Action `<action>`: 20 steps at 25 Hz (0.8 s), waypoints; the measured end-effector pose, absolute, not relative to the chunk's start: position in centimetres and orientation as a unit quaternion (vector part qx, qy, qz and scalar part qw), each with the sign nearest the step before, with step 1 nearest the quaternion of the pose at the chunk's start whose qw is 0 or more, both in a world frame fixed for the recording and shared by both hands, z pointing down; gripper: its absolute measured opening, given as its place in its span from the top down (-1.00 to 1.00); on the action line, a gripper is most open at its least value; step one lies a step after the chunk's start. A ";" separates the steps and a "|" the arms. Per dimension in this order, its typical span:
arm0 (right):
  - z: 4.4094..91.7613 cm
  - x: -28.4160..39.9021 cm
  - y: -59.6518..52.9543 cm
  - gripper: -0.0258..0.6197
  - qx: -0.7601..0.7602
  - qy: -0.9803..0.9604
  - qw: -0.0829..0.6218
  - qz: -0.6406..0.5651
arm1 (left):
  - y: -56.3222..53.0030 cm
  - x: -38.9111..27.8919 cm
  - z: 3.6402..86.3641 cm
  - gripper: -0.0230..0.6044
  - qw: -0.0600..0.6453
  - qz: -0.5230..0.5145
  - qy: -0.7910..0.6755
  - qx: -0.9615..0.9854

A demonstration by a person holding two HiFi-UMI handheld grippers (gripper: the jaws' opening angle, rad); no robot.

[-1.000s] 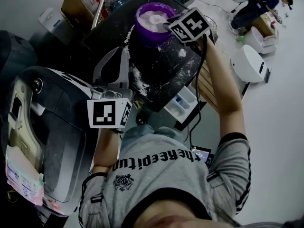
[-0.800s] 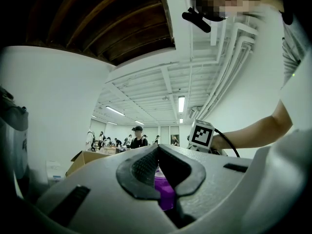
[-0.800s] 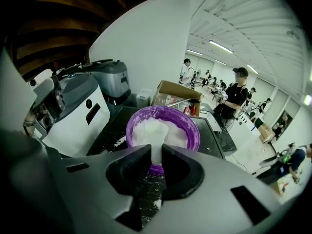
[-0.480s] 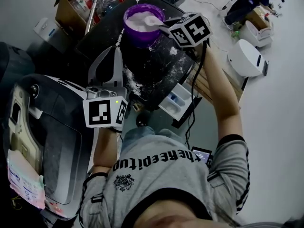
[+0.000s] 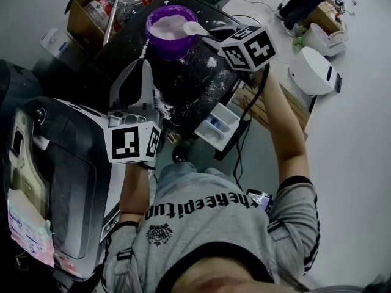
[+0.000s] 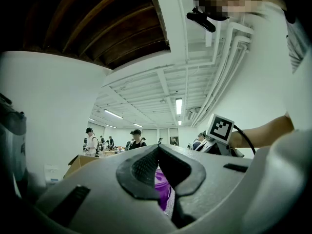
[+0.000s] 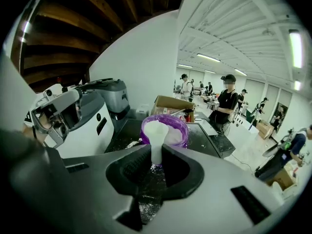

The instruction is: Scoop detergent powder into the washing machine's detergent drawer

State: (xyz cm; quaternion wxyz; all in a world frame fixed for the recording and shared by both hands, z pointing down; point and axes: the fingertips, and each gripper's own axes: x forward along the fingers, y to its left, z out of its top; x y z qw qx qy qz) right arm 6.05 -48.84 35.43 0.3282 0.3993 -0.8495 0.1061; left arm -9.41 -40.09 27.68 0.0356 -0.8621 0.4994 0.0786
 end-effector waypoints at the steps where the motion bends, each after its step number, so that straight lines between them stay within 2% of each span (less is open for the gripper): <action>1: 35.2 6.2 -48.3 0.73 0.400 -0.850 0.325 0.105 | -39.8 -9.2 27.6 0.92 0.036 0.079 0.499 -0.862; 20: 33.1 10.4 -38.2 0.72 0.421 -0.857 0.279 0.097 | -33.0 -4.8 25.8 0.92 0.046 0.090 0.497 -0.862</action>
